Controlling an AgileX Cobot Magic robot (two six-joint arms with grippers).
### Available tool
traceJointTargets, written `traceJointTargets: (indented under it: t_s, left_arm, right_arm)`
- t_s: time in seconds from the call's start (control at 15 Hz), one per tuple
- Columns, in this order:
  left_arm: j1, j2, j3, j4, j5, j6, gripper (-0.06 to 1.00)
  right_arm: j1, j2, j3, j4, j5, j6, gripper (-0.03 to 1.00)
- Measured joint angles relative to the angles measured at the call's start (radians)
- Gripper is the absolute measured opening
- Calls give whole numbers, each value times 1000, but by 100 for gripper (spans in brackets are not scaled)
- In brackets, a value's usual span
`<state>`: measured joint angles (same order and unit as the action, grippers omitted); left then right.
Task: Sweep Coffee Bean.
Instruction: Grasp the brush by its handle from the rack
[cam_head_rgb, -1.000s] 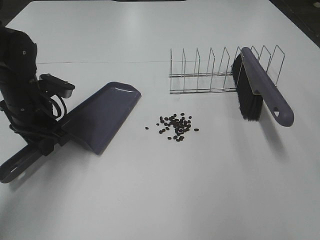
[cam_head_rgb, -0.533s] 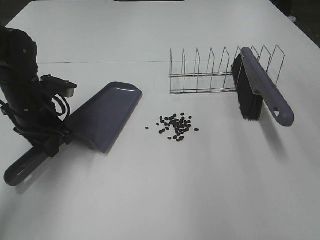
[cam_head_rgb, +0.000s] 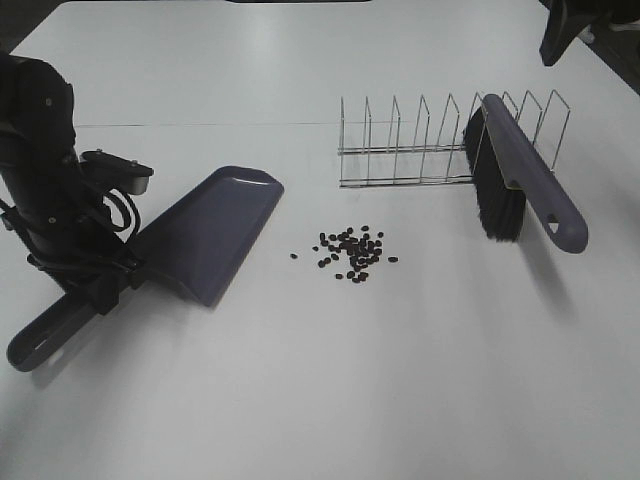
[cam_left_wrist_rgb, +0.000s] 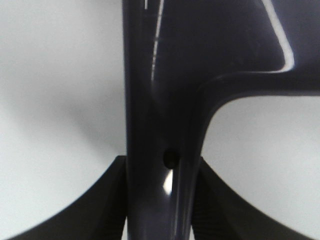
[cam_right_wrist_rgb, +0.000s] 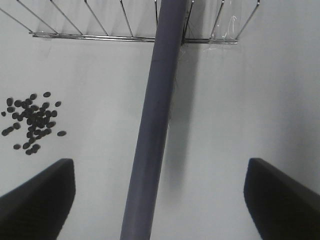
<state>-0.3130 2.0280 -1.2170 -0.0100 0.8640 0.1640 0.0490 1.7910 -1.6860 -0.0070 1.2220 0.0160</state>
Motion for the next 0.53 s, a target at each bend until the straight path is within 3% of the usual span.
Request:
traceJointTargets:
  t_s: [0.27, 0.53]
  left_arm:
    - [0, 0, 0, 0, 0, 19, 31]
    - [0, 0, 0, 0, 0, 22, 31]
  right_arm:
    - [0, 233, -177, 17, -1, -41, 82]
    - [0, 334, -207, 19, -2, -52, 80]
